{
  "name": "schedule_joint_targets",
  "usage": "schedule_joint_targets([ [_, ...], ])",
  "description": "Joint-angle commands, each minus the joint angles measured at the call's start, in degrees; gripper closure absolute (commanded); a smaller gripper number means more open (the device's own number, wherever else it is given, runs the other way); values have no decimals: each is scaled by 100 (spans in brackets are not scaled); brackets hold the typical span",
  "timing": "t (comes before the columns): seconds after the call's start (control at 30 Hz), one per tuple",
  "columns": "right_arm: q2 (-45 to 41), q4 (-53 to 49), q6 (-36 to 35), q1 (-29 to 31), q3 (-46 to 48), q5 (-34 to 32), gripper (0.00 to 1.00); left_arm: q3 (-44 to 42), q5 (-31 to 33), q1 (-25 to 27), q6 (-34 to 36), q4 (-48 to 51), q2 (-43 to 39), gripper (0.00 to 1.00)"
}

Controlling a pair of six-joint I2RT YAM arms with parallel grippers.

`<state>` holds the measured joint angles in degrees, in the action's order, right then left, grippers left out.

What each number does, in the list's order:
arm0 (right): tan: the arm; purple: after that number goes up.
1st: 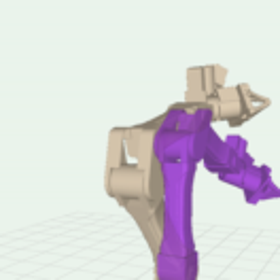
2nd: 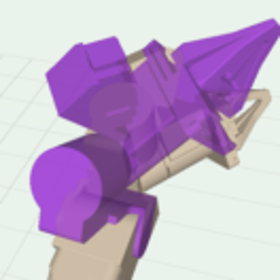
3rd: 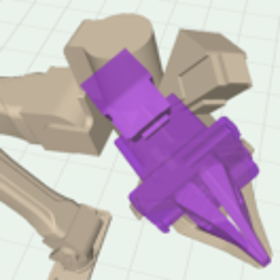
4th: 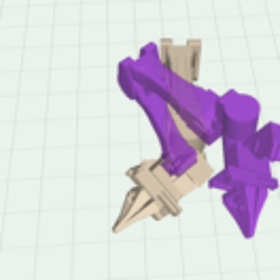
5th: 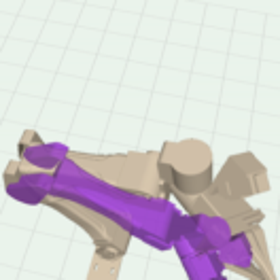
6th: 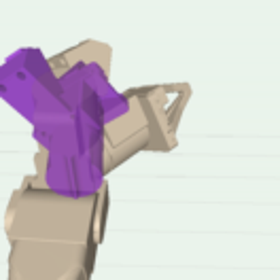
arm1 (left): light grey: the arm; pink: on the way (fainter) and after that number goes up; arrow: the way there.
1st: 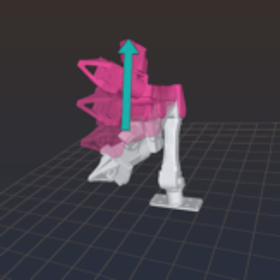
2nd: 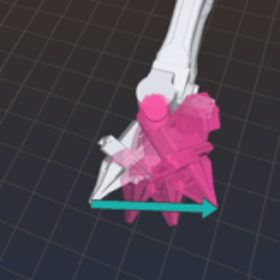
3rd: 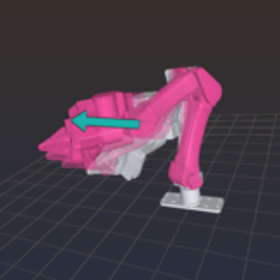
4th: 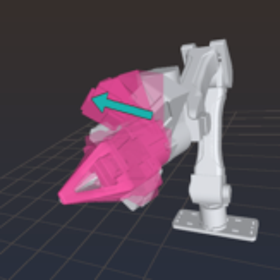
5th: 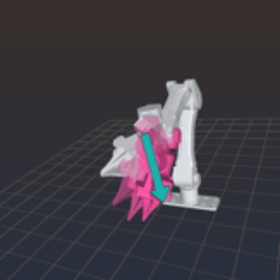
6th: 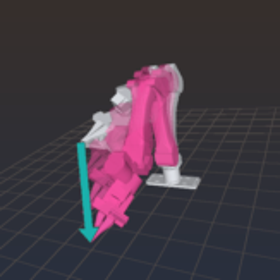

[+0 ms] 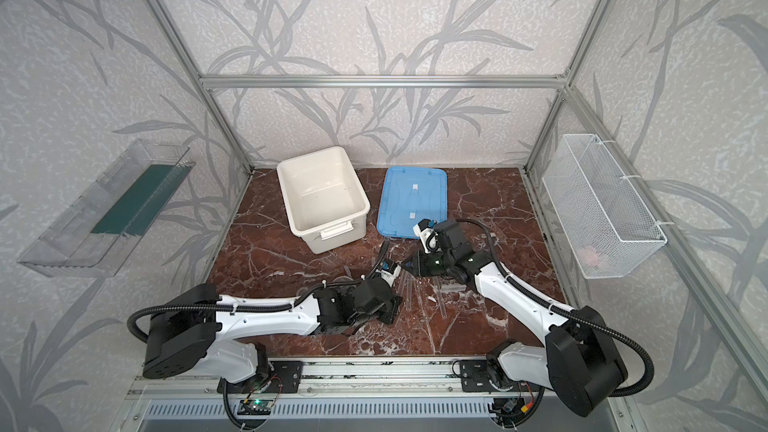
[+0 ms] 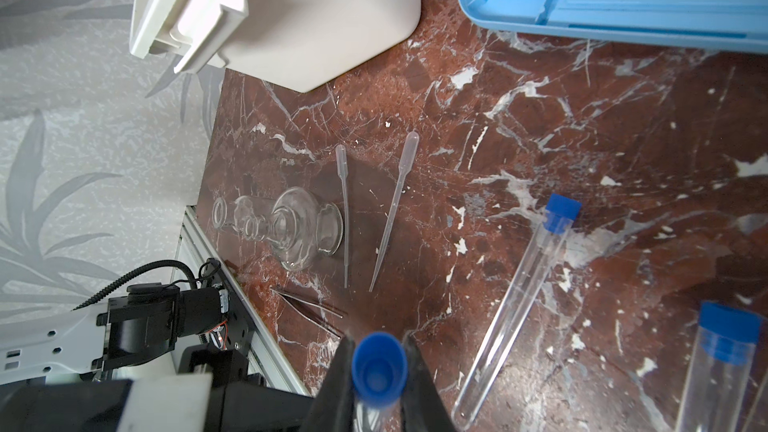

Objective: Organize the chemistry lab equipment
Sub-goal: 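Grasp the tube's blue cap with the right gripper while the left holds it, then open the left gripper and lift the tube away with the right gripper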

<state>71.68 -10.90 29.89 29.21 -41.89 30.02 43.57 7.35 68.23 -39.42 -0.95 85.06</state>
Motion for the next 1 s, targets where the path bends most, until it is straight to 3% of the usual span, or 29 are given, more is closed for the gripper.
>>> schedule_joint_targets([
  [0.0, -128, 62, -67, 6, 65, -115, 85, 168, 5, -11, 79, -88, 63, 79],
  [0.07, -152, 53, -86, -10, 63, -156, 85, 173, 3, -10, 81, -112, 66, 66],
  [0.2, -344, 32, -168, -63, 83, -396, 85, 158, 64, -11, -20, -232, -52, 18],
  [0.27, -601, -13, -249, -145, 87, -658, 85, 322, 226, -11, -214, -14, -133, 8],
  [0.43, -1413, -226, -620, -291, 93, -1763, 84, 781, 432, -67, -875, 422, -209, 7],
  [0.53, -1785, -476, -1037, -409, -31, -2390, 84, 921, 116, -223, -1247, 324, -167, 7],
  [0.7, -2065, -483, -1820, -487, -150, -3529, 83, 1171, -283, -444, -1372, -11, -29, 1],
  [0.97, -1995, 710, -2470, -548, 166, -4438, 83, 1881, -729, -574, -1117, -99, 625, 1],
])
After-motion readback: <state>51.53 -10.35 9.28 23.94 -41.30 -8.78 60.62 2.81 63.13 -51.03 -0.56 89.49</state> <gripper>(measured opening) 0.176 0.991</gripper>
